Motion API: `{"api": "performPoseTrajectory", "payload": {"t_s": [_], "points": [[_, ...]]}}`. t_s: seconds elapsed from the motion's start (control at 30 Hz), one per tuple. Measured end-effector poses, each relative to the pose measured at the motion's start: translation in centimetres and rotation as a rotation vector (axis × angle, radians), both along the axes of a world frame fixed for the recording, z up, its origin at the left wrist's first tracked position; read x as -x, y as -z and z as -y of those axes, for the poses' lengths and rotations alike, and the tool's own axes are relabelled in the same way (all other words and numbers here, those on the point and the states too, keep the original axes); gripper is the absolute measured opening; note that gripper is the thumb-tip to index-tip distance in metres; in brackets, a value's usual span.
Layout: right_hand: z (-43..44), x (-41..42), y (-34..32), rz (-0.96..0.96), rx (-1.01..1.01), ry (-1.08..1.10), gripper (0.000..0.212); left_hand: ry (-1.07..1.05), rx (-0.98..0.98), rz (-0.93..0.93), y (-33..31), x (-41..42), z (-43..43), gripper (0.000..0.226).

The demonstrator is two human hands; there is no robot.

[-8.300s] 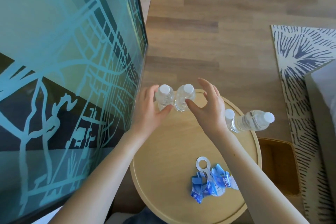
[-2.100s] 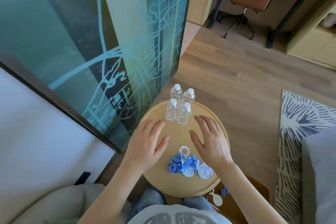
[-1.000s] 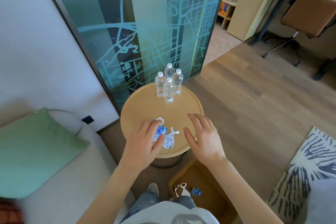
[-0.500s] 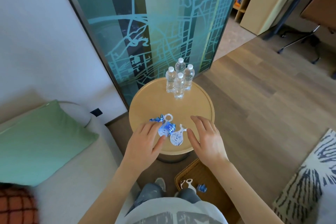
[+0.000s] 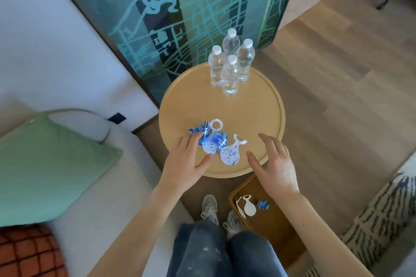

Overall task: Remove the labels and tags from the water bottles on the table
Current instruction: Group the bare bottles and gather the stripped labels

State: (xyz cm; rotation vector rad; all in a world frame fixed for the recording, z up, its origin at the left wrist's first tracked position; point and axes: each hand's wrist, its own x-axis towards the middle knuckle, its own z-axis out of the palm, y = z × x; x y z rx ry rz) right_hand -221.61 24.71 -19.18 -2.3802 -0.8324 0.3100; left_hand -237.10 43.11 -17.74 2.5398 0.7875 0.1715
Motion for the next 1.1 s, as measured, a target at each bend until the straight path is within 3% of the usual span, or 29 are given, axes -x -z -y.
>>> {"api": "performPoseTrajectory", "payload": {"t_s": [0.33,0.5,0.8,0.93,1.1], "points": [[-3.7,-0.2,15.1,-0.256,0.049,0.202,0.06,-0.13,0.133,0.041,14.4,-3.7,-7.4,0.074],[-5.1,0.3,20.3,-0.291,0.06,0.269,0.062,-0.184,0.19,0.009,20.4,-5.0,-9.2,0.085],[-8.1,1.1,22.4,-0.336,-0.061,0.267,0.058,-0.19,0.31,-0.007,23.9,-5.6,-8.6,0.086],[-9.8,1.1,22.4,-0.392,-0.118,0.26,0.063,-0.191,0.344,0.025,24.3,-6.1,-7.8,0.08],[-11.4,0.9,22.8,-0.417,-0.165,0.254,0.054,-0.185,0.482,0.087,25.1,-6.5,-7.5,0.069]]}}
